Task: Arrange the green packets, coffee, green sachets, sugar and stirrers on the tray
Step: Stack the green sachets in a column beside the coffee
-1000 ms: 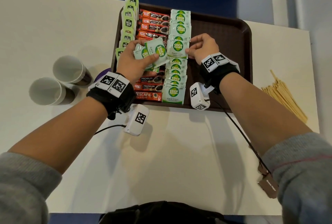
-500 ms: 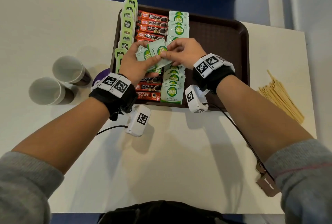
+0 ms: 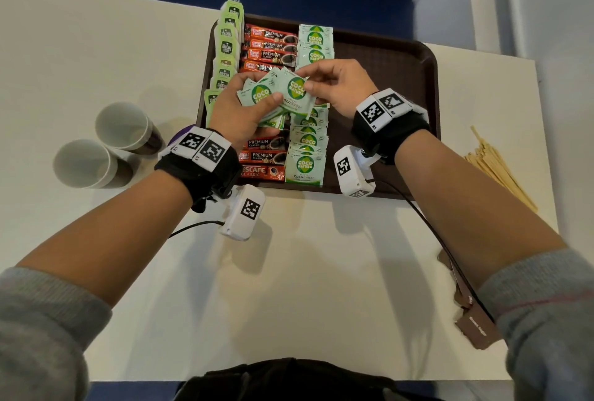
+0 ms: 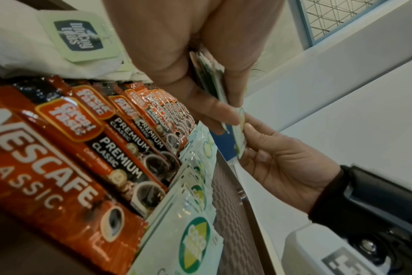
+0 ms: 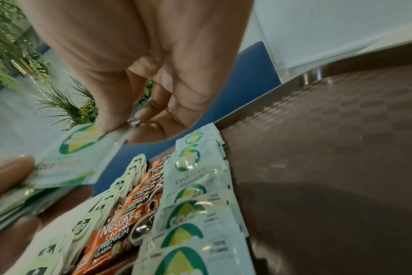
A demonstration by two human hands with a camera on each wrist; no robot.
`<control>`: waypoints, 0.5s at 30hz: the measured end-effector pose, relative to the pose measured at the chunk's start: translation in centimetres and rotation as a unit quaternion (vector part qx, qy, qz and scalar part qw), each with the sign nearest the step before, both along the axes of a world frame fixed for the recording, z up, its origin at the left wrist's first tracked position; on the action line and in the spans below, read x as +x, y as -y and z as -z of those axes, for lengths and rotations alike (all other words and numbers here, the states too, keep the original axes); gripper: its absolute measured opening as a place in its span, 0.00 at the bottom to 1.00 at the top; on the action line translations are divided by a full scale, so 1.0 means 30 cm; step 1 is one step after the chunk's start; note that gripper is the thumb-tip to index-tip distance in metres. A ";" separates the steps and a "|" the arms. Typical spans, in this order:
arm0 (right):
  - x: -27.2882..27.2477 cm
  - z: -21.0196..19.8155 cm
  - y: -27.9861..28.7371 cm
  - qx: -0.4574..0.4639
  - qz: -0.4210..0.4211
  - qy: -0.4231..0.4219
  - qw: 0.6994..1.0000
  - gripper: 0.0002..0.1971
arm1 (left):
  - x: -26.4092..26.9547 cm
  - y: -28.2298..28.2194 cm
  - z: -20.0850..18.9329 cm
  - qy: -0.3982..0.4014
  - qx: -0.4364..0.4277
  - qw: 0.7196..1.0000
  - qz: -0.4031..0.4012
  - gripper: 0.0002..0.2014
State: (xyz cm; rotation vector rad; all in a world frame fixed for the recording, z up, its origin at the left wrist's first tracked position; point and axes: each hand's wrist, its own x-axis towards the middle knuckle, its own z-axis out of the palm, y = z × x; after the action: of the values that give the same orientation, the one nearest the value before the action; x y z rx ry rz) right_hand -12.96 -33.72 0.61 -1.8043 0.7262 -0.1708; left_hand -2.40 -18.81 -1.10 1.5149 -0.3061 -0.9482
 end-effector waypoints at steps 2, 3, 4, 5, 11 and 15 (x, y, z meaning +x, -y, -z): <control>-0.004 -0.004 0.002 -0.001 0.005 0.008 1.000 0.11 | 0.001 0.002 0.001 0.003 -0.002 1.000 -0.006 0.14; -0.007 -0.004 0.003 0.009 0.020 0.015 1.000 0.12 | 0.002 0.003 0.001 -0.001 -0.006 1.000 -0.013 0.13; -0.009 -0.002 0.005 0.022 0.041 0.018 0.999 0.13 | 0.002 0.004 0.002 -0.007 -0.008 1.000 -0.021 0.14; -0.011 0.000 0.008 0.039 0.058 0.017 0.997 0.14 | 0.003 0.005 0.002 -0.013 -0.009 0.999 -0.030 0.14; -0.002 0.011 0.018 0.100 0.084 -0.001 0.991 0.10 | -0.003 0.011 0.005 -0.006 -0.001 1.000 -0.021 0.13; -0.019 0.027 0.050 0.069 0.133 -0.012 0.989 0.10 | 0.005 0.007 0.016 0.001 0.007 1.000 -0.025 0.12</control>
State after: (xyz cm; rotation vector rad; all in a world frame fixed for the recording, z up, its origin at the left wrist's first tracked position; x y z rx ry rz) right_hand -13.53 -35.21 -0.20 -1.5763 0.9719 -0.2675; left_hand -2.26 -19.02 -1.57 1.5299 -0.2629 -0.9105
